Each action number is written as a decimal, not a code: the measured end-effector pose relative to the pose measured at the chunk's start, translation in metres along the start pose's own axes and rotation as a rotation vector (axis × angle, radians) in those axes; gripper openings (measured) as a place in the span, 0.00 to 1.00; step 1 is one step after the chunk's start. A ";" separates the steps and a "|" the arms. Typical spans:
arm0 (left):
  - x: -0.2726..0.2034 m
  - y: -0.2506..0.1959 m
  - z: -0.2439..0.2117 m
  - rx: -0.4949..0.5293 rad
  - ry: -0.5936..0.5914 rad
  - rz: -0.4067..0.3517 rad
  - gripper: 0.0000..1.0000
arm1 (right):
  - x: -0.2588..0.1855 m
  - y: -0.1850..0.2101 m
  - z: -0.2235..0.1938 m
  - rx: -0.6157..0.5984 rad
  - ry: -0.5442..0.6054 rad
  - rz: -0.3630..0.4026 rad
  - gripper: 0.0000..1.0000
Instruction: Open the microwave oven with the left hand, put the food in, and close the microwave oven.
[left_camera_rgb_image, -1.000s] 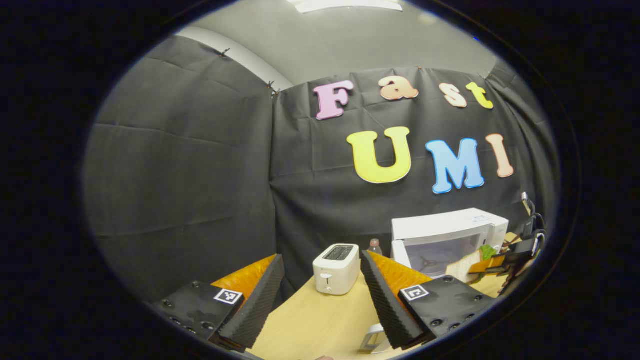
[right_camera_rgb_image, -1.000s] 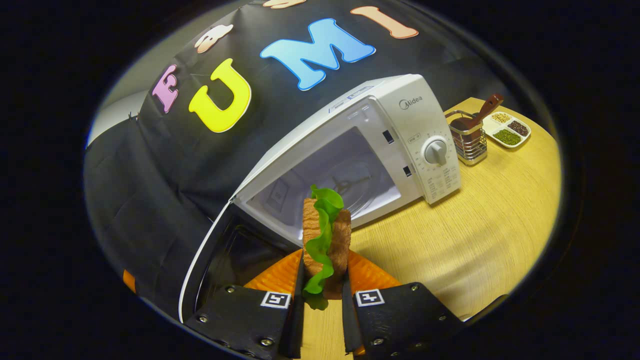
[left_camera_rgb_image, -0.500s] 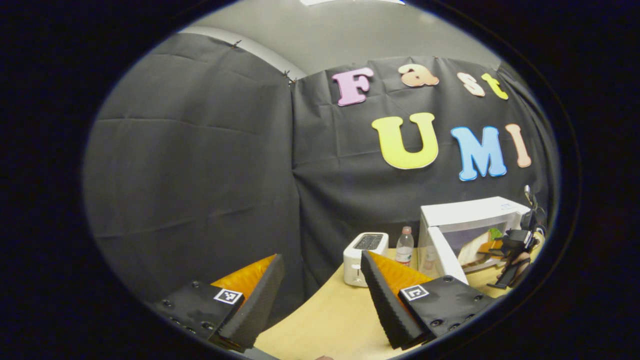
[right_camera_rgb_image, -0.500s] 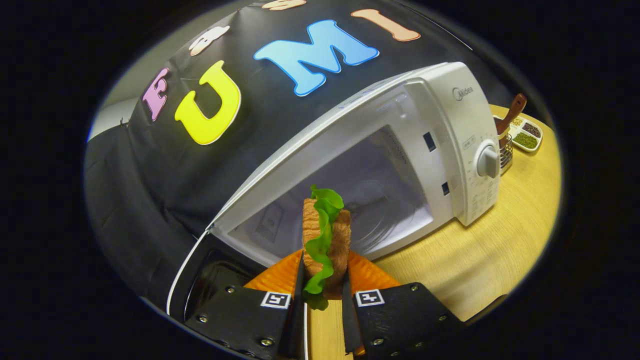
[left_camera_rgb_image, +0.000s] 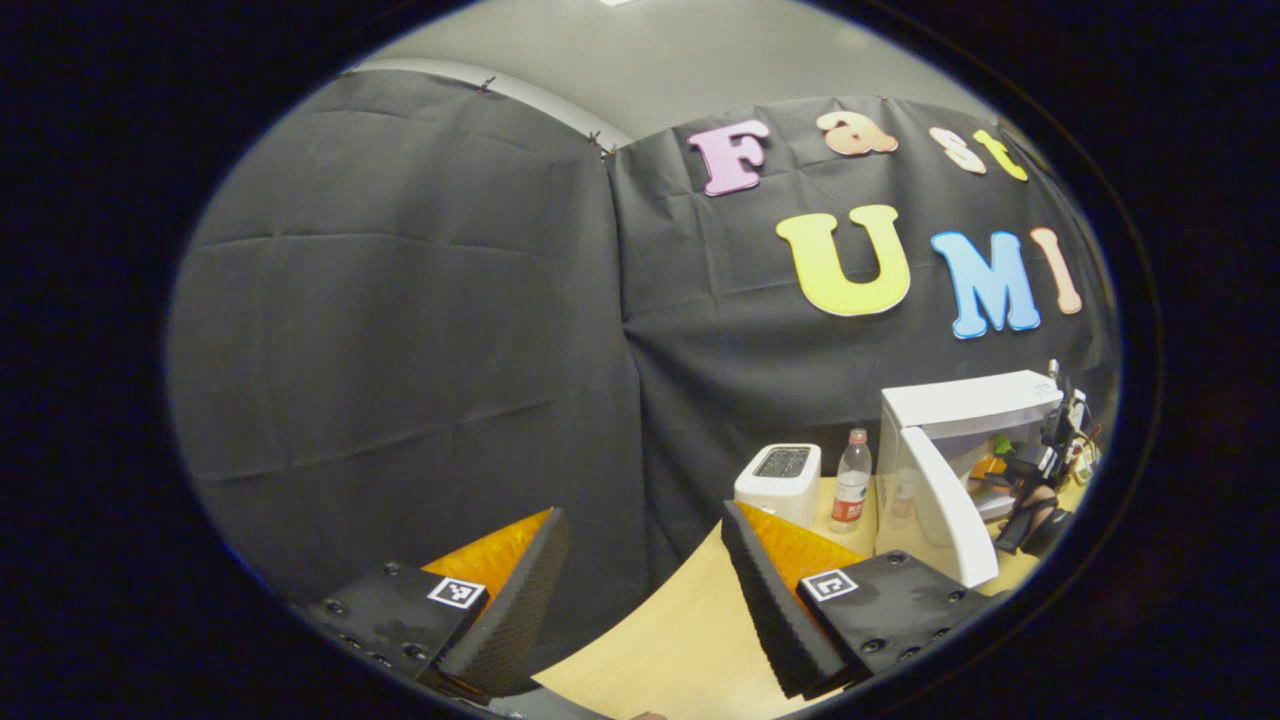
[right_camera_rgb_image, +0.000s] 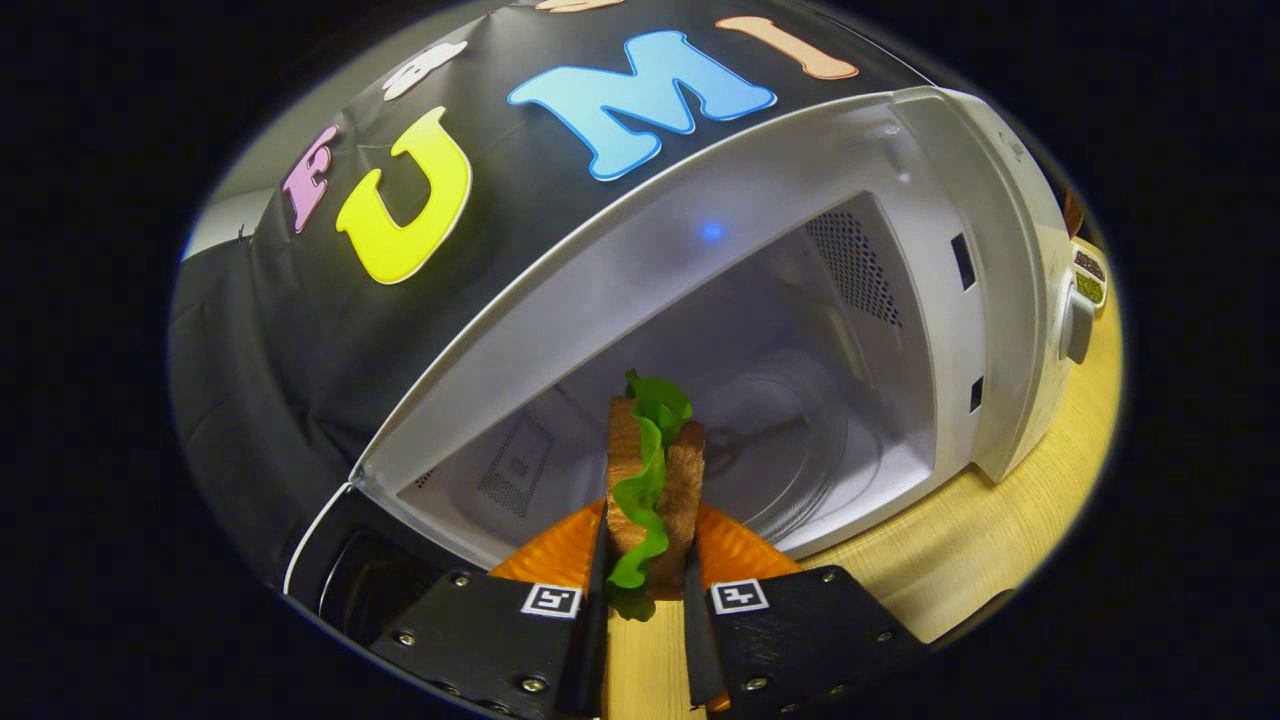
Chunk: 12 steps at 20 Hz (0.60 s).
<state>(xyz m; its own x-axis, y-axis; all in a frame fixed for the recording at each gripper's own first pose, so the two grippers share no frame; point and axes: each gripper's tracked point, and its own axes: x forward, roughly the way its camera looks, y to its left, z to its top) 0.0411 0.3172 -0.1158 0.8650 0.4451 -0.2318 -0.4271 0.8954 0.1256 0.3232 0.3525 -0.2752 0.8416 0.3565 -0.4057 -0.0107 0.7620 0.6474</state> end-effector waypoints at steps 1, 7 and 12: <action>-0.002 0.003 -0.004 0.006 0.001 0.009 0.99 | 0.004 -0.005 -0.001 -0.011 0.005 -0.027 0.32; -0.008 0.009 -0.010 -0.016 0.006 0.030 1.00 | 0.006 -0.030 0.002 -0.151 0.006 -0.160 0.51; -0.008 -0.006 -0.010 -0.025 0.000 0.001 1.00 | 0.003 -0.052 0.008 -0.314 0.023 -0.247 0.82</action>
<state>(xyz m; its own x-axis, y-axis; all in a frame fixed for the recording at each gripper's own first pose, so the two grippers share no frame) 0.0343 0.3080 -0.1240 0.8644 0.4462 -0.2319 -0.4345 0.8949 0.1021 0.3303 0.3091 -0.3049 0.8276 0.1510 -0.5406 0.0227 0.9533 0.3010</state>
